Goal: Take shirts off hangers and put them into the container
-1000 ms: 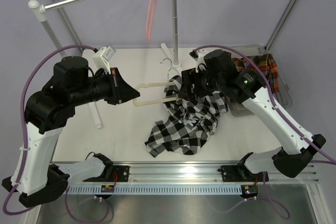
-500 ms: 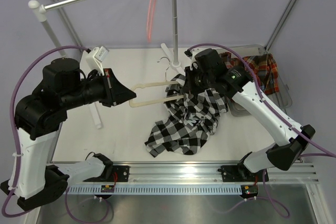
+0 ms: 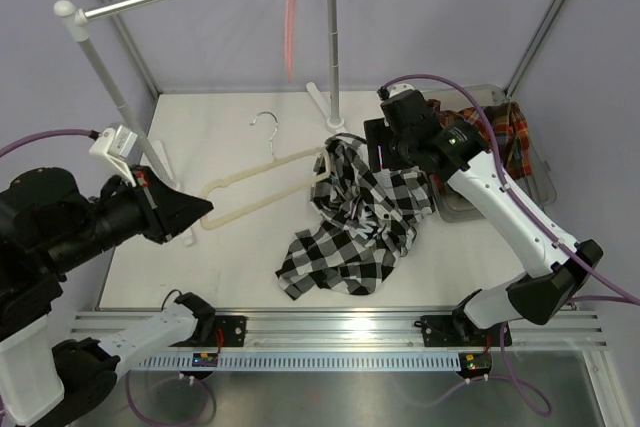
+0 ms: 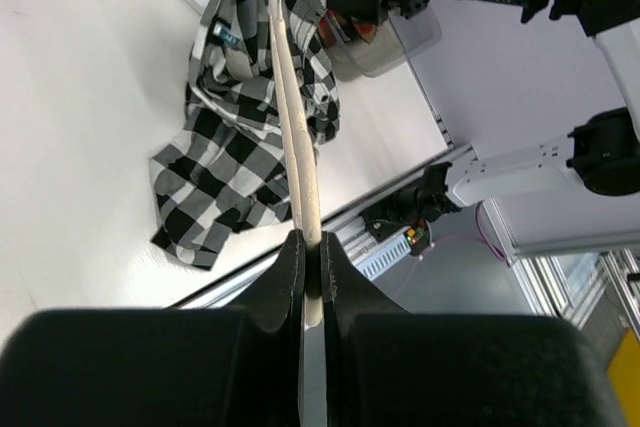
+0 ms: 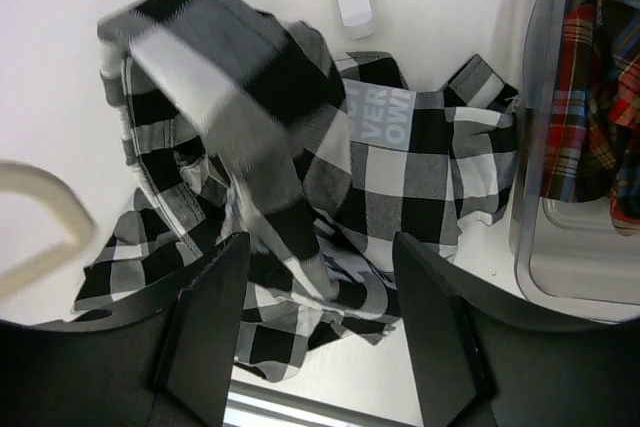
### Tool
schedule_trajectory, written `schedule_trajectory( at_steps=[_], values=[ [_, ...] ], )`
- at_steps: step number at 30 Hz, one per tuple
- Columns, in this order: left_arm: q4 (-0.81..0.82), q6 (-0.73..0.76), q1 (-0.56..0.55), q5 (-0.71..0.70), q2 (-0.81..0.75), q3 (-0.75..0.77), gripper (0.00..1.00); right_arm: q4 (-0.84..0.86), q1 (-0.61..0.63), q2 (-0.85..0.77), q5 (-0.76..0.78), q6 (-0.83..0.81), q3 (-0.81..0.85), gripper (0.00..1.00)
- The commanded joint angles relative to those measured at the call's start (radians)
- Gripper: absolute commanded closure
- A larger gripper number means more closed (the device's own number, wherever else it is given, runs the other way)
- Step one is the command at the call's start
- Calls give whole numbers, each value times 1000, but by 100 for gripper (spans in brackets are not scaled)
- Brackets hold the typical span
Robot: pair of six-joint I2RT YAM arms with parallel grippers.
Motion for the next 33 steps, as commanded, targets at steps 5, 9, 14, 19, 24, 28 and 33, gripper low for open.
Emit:
schedule_trajectory(
  at_steps=[5, 9, 14, 19, 24, 28, 33],
  values=[
    [-161, 0, -1, -338, 102, 160, 100, -98, -2, -87, 23, -42, 231, 25],
    [-120, -8, -1, -435, 172, 137, 100, -173, -3, -119, -16, -37, 403, 23],
    [-24, 67, 0, -565, 311, 115, 100, -286, -2, -144, -31, -19, 508, 22],
    [84, 154, 2, -663, 430, 224, 100, -294, -2, -219, -30, -9, 436, 22],
    [109, 260, 39, -701, 597, 482, 100, -279, -2, -279, -51, 18, 368, 22],
    [135, 243, 86, -720, 648, 522, 100, -285, -3, -291, -46, 7, 371, 22],
    [285, 253, 97, -731, 643, 494, 100, -290, -2, -296, -51, -8, 384, 22]
  ],
)
